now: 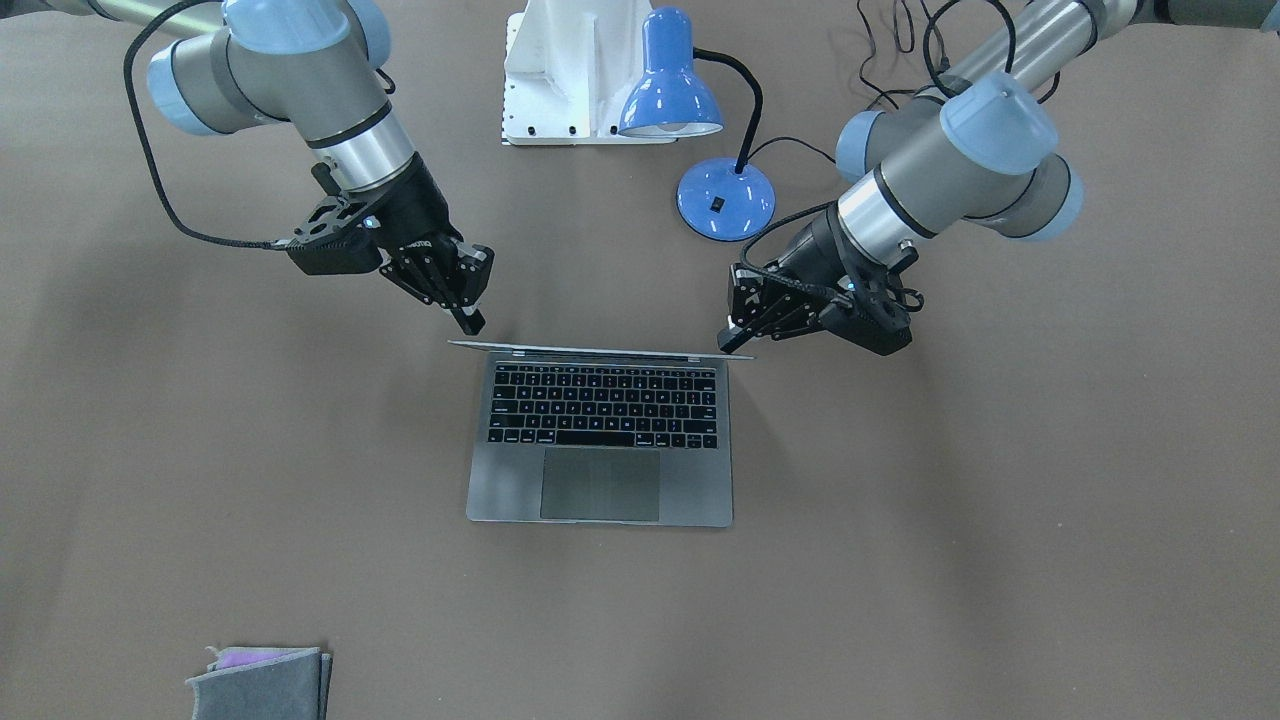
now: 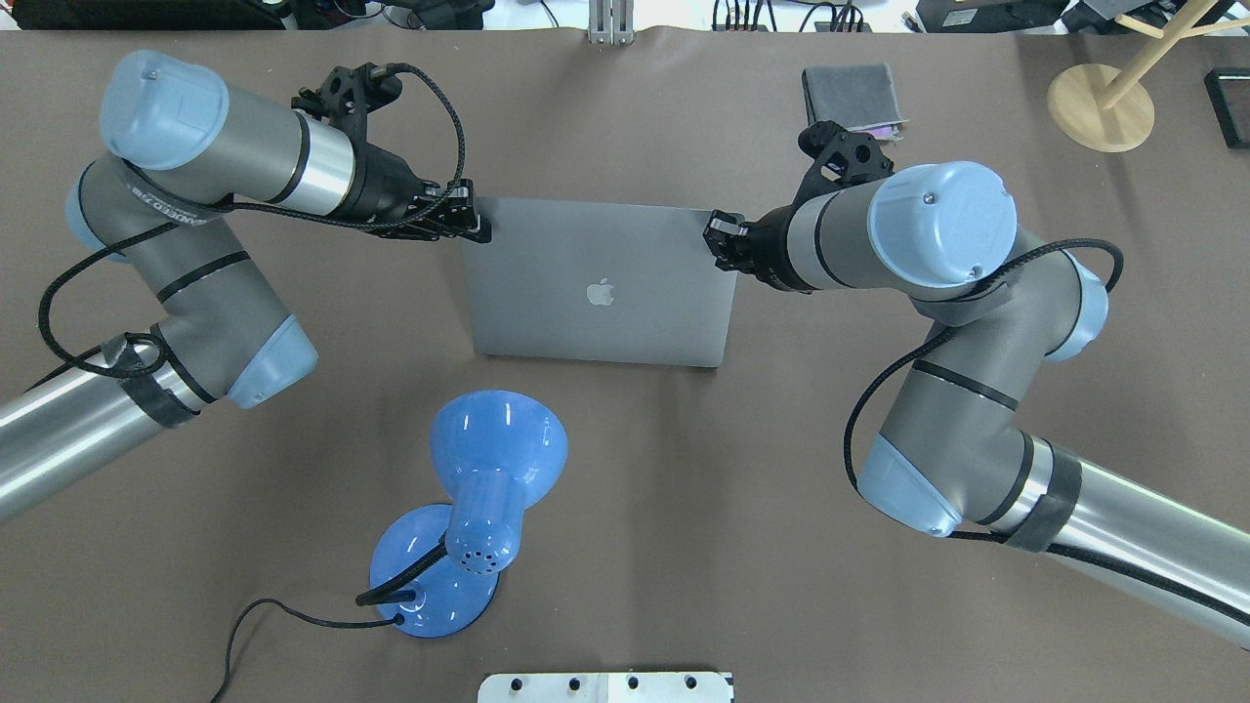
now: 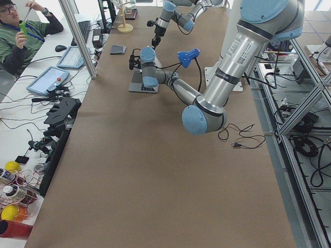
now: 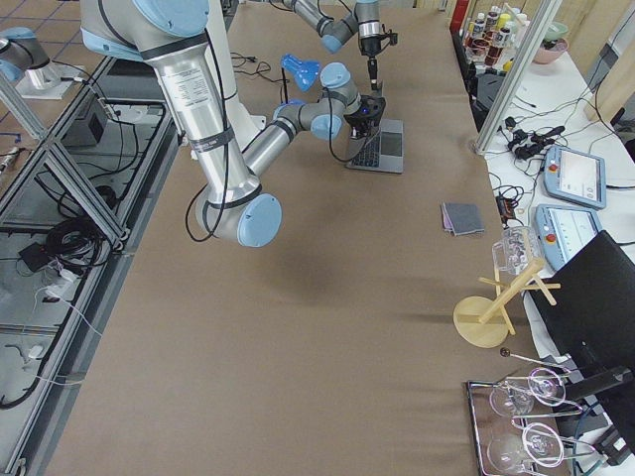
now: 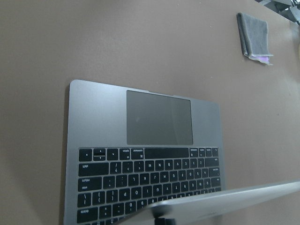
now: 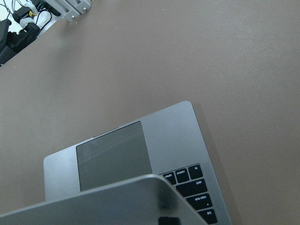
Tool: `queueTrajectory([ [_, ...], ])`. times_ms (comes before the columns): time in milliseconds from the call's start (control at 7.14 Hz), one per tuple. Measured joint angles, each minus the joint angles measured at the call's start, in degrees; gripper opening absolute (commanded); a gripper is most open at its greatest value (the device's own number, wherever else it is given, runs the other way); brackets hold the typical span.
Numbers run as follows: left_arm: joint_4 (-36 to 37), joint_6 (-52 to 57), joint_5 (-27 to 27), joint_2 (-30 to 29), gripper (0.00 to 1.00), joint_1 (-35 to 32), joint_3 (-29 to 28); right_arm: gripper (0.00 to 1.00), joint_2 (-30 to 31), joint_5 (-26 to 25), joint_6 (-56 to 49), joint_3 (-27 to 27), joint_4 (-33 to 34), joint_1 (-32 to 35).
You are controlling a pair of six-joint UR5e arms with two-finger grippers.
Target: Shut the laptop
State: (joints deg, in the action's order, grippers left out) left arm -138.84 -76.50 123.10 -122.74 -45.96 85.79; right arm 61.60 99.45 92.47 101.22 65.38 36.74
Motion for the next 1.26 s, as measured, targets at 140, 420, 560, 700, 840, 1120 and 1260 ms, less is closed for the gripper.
queueTrajectory([
  [140,0.0,0.2,-1.2,-1.5,0.0,0.0,-2.4,0.0,-1.2,0.1,-0.1,-2.4,0.0,0.5],
  [420,0.8,2.3,-3.8,-4.0,0.0,0.0,-7.2,0.0,-3.9,0.1,-0.3,-7.9,-0.1,1.0],
  [560,2.9,3.4,-5.7,-5.1,0.0,0.1,-8.7,0.0,-5.3,0.1,-0.3,-10.9,-0.1,1.1],
  [700,5.2,4.8,-7.8,-6.1,0.0,0.4,-10.4,0.0,-6.2,0.1,-0.4,-13.3,-0.1,1.1],
  [840,6.3,5.9,-9.7,-6.9,0.0,0.8,-12.4,0.0,-6.9,0.0,-0.4,-15.5,-0.2,1.1],
  [1120,6.9,6.8,-12.5,-7.9,0.0,2.1,-15.1,0.0,-8.6,0.0,-0.7,-19.7,-0.1,1.0],
  [1260,6.9,6.9,-13.8,-8.1,0.0,3.0,-15.6,0.0,-9.0,0.0,-0.8,-21.0,-0.1,0.9],
])
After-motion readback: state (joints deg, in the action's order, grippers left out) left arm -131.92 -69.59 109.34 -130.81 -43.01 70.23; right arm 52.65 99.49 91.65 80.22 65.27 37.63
